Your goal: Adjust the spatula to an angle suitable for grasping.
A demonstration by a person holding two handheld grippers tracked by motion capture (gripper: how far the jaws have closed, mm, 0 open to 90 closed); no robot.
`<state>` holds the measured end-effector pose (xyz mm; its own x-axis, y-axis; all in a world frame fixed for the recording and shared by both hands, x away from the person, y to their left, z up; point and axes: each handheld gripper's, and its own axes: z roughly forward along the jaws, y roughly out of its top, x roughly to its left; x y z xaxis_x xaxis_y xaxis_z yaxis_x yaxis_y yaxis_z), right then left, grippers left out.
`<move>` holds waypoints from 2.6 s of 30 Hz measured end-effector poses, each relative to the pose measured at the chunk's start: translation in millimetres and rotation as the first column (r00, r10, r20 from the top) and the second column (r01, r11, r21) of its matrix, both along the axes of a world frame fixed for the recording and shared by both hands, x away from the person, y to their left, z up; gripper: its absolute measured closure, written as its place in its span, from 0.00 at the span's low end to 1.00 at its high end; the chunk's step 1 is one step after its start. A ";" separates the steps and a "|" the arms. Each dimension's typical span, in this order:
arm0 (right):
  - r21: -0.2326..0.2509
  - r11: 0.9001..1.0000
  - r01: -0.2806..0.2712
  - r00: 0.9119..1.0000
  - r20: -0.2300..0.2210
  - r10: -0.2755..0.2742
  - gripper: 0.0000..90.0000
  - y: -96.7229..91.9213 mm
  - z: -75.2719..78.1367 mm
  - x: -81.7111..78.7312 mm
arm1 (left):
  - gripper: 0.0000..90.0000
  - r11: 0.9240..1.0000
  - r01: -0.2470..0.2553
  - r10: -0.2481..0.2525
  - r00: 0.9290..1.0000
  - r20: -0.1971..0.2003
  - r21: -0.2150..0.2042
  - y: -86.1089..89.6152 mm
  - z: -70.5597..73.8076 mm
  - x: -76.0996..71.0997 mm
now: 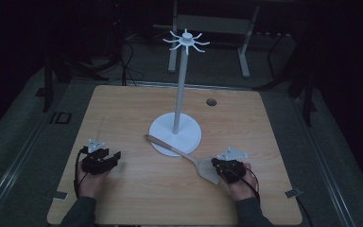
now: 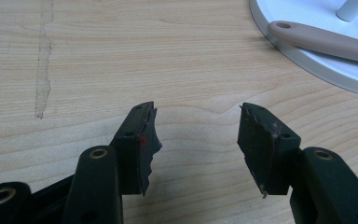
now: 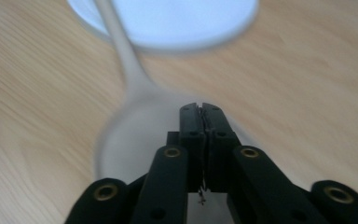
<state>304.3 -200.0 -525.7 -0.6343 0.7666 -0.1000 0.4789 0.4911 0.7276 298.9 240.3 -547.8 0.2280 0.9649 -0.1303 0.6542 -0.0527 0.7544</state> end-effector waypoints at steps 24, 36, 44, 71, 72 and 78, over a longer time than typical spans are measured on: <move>-0.123 0.967 -0.222 0.968 -0.150 0.203 0.85 50.0 -17.2 40.5 | 0.52 1.000 -0.009 0.009 1.000 0.000 -0.015 3.4 0.2 -0.2; -0.129 0.978 -0.164 0.977 -0.162 0.142 0.84 -17.7 -14.7 8.5 | 0.52 1.000 -0.010 0.010 1.000 -0.001 -0.011 2.3 -0.2 0.1; -0.144 0.975 -0.168 0.976 -0.162 0.144 0.76 -5.1 2.1 20.9 | 0.52 1.000 -0.008 0.008 1.000 -0.005 -0.009 1.3 -0.2 0.4; -0.284 0.903 -0.323 0.883 -0.435 0.178 0.82 70.4 -0.2 93.1 | 0.51 1.000 -0.012 0.012 1.000 -0.005 -0.022 3.0 -0.4 0.7; -0.282 0.905 -0.320 0.881 -0.439 0.175 0.82 70.6 -0.1 93.8 | 0.51 1.000 -0.012 0.012 1.000 -0.005 -0.022 2.9 -0.5 0.7; -0.294 0.904 -0.312 0.885 -0.436 0.164 0.83 71.2 0.2 93.0 | 0.51 1.000 -0.009 0.009 1.000 -0.004 -0.019 2.4 -0.3 0.3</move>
<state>397.4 -128.9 -525.4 -0.8349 0.5493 -0.0338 0.5224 0.8102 0.2658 299.2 242.7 -548.1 0.2191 0.9641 -0.1499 0.6579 -0.0326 0.7524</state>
